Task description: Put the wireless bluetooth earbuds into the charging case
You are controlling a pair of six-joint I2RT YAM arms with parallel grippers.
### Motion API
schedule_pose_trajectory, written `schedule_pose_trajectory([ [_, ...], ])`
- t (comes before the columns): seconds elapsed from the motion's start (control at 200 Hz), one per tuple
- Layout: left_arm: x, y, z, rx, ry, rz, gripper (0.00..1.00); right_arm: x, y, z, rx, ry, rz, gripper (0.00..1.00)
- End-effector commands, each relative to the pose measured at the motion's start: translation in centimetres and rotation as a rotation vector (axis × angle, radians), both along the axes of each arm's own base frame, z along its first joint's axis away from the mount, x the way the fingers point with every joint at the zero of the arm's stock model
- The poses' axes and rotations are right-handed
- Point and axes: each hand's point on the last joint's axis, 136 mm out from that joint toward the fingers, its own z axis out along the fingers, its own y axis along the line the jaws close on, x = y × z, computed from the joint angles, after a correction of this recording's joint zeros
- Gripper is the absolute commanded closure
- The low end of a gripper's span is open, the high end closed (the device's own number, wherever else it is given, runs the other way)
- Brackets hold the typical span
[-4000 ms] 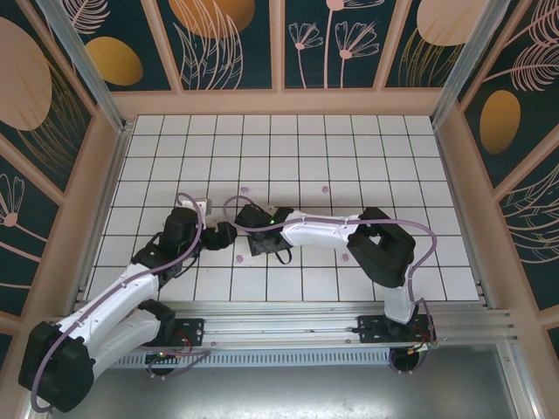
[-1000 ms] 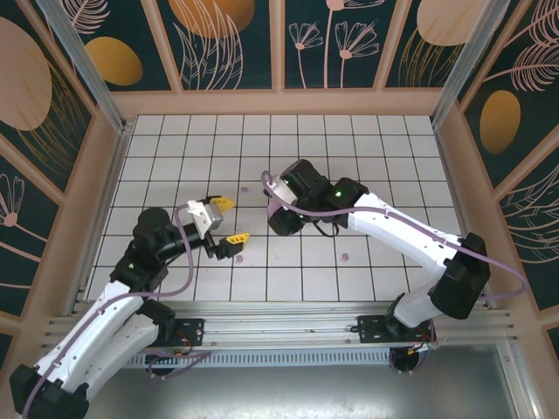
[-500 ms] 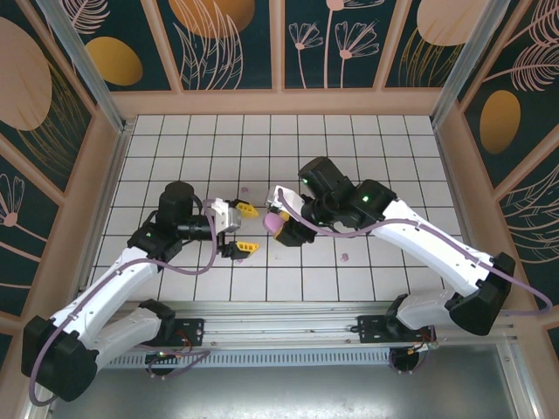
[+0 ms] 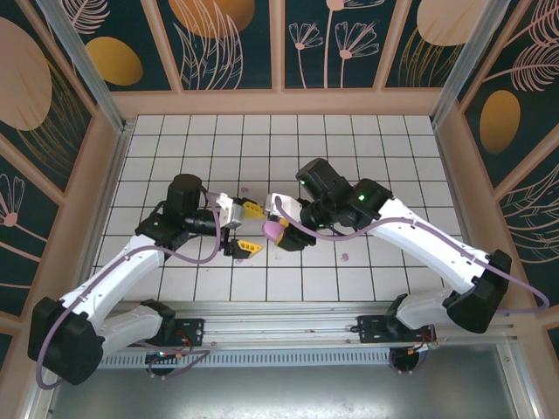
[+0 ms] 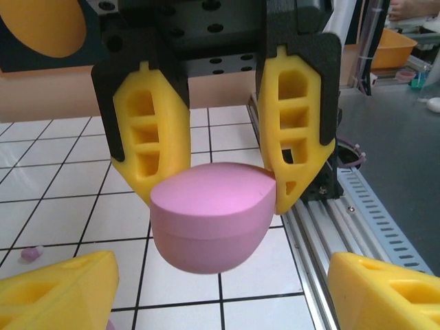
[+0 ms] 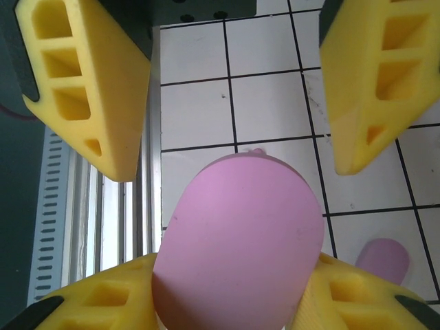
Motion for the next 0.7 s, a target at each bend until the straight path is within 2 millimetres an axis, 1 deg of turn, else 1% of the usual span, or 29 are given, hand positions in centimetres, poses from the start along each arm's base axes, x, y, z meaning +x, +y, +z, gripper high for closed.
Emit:
schedule_pose_trajectory([
  [0.0,-0.7,-0.3,1.8,-0.049,-0.004,-0.076,0.22,-0.8,0.5,0.3,0.010,0.011,0.063,0.80],
  [0.225,-0.8,-0.5,1.6,-0.044,0.048,-0.114,0.27,-1.0,0.8,0.3,0.009,0.014,0.085,0.80],
  [0.33,-0.7,-0.6,1.1,-0.035,0.066,-0.114,0.30,-1.1,1.0,0.5,0.019,0.012,0.091,0.80],
  [0.47,-0.5,-0.6,0.4,-0.019,0.081,-0.104,0.30,-1.0,1.1,0.7,0.022,0.007,0.095,0.80],
  [0.691,-0.5,-0.7,0.4,-0.019,0.095,-0.109,0.34,-0.9,1.3,0.4,0.016,0.016,0.098,0.80],
])
